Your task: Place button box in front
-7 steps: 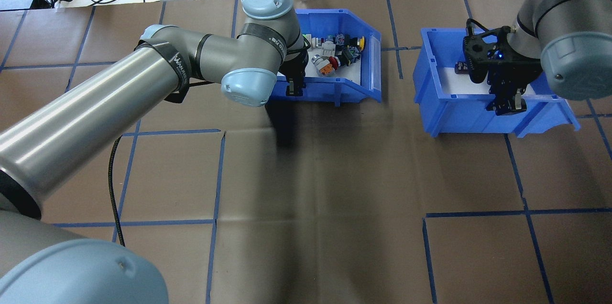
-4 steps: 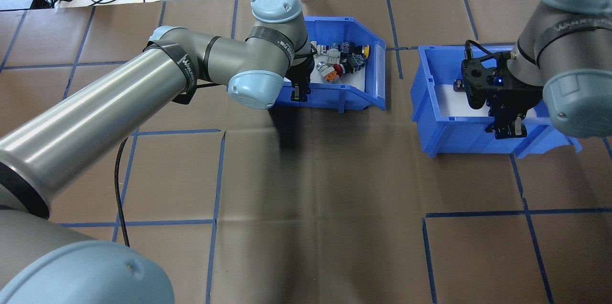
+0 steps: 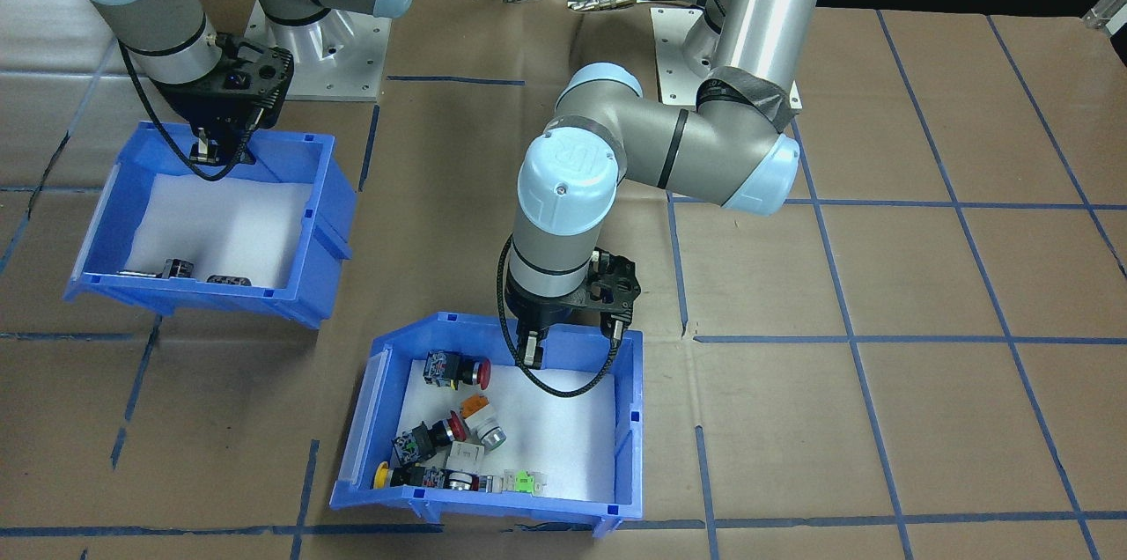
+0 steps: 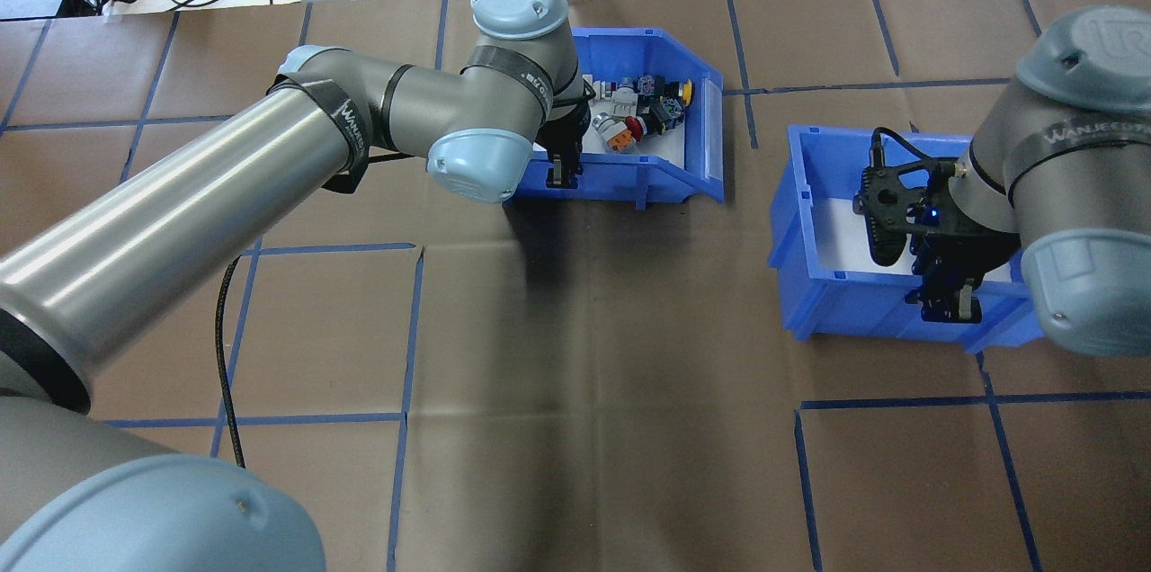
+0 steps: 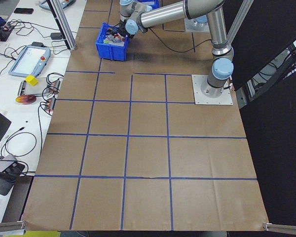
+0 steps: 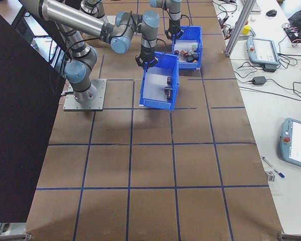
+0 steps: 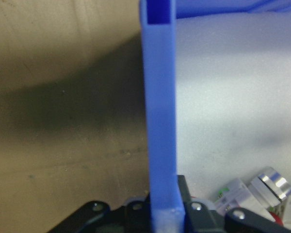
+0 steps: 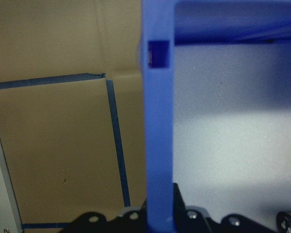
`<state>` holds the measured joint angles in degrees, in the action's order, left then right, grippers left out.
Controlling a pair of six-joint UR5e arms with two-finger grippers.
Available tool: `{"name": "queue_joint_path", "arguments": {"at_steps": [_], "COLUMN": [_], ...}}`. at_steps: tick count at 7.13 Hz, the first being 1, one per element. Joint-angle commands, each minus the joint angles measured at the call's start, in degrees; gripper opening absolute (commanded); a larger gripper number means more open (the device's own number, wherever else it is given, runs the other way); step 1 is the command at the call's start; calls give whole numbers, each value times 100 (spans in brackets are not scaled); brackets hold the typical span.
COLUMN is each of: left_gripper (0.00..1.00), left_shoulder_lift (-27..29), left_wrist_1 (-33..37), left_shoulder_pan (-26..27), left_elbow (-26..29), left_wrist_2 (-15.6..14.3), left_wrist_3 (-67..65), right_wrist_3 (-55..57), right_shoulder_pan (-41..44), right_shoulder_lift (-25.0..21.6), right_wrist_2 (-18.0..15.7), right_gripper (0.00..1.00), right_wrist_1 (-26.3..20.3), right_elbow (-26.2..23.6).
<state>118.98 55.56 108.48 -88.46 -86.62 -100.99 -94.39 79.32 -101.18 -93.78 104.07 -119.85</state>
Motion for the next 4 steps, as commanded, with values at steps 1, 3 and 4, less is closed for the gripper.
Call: {"name": "queue_joint_path", "arguments": {"at_steps": [1, 3, 4], "left_gripper": [5, 54, 81], "left_shoulder_lift": [28, 29, 20], "left_wrist_1": [-28, -28, -45], "left_shoulder_pan": [-11, -46, -63], "left_elbow": [4, -5, 4], "left_wrist_2": [-4, -204, -458], "left_wrist_3": [-87, -70, -44], "right_wrist_3": [183, 726, 937], "right_shoulder_pan": [240, 828, 1014], "right_shoulder_lift": [-270, -280, -280], "right_wrist_2": [-9, -18, -18], "right_gripper": [8, 8, 8], "right_wrist_1": [42, 60, 61], "right_elbow": [-345, -390, -390]}}
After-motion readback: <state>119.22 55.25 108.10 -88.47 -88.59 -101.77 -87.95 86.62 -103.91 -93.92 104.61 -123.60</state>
